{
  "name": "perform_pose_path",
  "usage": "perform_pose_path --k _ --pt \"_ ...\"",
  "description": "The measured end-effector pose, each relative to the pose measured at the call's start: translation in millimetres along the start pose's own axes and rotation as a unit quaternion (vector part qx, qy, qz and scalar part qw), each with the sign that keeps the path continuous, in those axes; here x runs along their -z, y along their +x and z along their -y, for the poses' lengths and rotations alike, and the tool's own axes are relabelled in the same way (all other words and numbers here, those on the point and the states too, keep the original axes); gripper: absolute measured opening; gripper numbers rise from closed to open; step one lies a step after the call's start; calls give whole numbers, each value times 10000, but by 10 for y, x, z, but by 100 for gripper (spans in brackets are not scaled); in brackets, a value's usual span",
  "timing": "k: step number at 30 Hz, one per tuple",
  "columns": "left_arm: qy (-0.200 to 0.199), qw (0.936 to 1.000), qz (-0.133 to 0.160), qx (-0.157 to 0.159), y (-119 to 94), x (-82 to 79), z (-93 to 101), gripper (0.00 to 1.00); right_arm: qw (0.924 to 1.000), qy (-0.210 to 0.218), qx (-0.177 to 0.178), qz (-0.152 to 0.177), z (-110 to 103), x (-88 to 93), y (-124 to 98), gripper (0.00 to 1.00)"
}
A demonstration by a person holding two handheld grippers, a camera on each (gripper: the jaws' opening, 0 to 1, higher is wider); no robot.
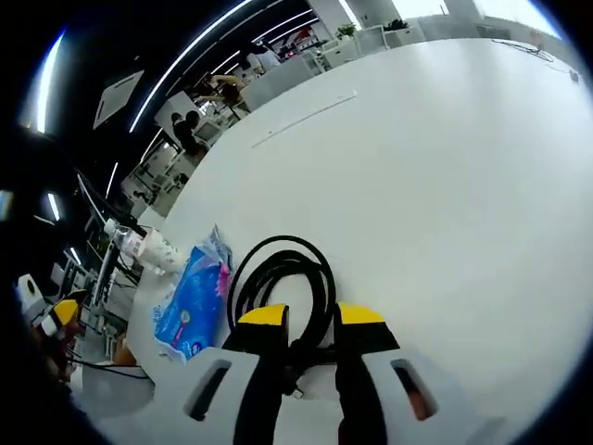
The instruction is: Arrange the tabletop items into an orderly group along one side of the table until the central work area is clear of visible clutter.
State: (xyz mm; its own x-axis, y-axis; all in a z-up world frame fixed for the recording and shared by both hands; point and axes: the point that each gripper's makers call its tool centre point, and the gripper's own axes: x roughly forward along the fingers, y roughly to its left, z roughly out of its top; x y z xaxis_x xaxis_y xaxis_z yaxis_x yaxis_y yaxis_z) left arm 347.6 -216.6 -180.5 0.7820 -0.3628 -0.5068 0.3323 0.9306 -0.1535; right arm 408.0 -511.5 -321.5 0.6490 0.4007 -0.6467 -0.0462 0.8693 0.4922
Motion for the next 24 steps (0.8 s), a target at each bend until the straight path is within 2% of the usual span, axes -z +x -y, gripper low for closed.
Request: perform_pose_path --k 4,24 --pt "-2 10000 -1 1 0 5 0 35 9999 -155 29 -7 16 -23 -26 17" --pt "-15 10000 14 9 2 8 3 35 9992 -395 22 111 -50 -169 -117 20"
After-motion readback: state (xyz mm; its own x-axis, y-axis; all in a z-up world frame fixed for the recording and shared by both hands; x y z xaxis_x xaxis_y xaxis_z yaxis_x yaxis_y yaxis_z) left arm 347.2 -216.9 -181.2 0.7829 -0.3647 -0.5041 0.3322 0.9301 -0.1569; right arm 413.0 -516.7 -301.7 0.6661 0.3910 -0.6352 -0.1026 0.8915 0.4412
